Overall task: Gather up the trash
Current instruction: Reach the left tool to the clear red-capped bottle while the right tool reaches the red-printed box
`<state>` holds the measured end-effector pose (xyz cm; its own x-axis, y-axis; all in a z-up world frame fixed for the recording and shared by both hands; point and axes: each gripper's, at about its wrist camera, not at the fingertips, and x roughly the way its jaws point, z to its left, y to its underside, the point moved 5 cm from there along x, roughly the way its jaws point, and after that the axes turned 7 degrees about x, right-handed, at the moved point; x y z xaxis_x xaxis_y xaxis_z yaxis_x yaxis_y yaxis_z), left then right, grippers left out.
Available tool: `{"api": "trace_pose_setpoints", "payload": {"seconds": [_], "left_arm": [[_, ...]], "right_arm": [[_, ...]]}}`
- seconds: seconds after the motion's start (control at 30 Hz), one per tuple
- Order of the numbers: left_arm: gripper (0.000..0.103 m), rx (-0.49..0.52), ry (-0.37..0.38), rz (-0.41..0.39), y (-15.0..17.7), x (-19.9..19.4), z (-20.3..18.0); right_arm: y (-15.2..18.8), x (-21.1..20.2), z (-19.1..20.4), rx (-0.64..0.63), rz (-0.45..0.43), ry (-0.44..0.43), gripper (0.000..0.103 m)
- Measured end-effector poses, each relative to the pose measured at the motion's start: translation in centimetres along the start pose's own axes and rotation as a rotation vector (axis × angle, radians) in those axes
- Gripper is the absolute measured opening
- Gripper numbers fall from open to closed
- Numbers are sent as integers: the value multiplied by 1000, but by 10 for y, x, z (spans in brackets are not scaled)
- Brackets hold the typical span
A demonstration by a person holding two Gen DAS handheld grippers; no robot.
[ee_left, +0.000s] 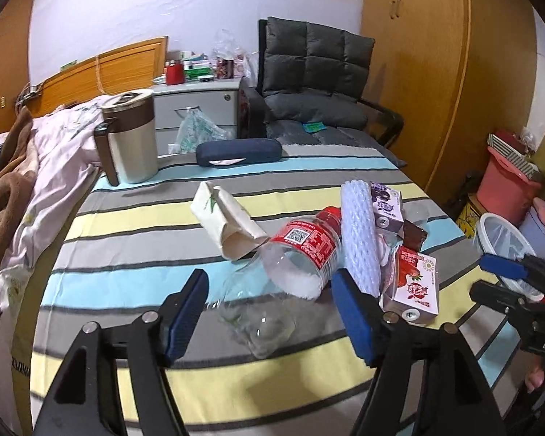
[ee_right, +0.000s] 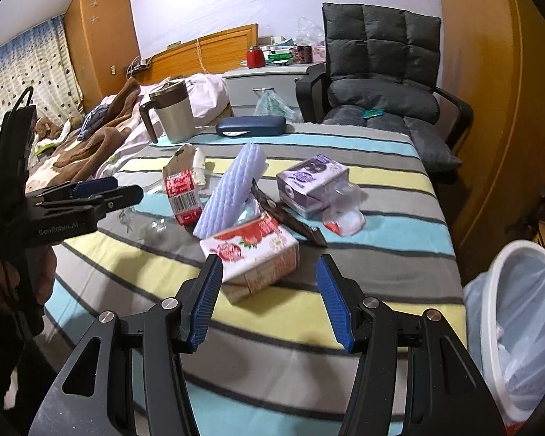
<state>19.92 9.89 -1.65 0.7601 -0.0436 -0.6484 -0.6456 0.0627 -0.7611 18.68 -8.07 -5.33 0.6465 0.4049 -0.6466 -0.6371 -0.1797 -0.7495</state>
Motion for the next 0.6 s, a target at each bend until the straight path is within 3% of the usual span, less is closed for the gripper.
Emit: {"api": "trace_pose_setpoints", "payload": {"seconds": [0.17,0.4,0.53,0.6], "left_arm": [[74,14,49,47,4,18,-3],[75,40,128,55,10,15,-18],[75,52,111,61,7,20,-20],[75,33,92,77,5,27,-17]], "right_arm": [[-10,12,3,-25,1,5,56],[-18,31,-1,-41,15,15,56],[-23,38,-4,-34,18,20,56],[-25,41,-6,-32,25,18,48]]}}
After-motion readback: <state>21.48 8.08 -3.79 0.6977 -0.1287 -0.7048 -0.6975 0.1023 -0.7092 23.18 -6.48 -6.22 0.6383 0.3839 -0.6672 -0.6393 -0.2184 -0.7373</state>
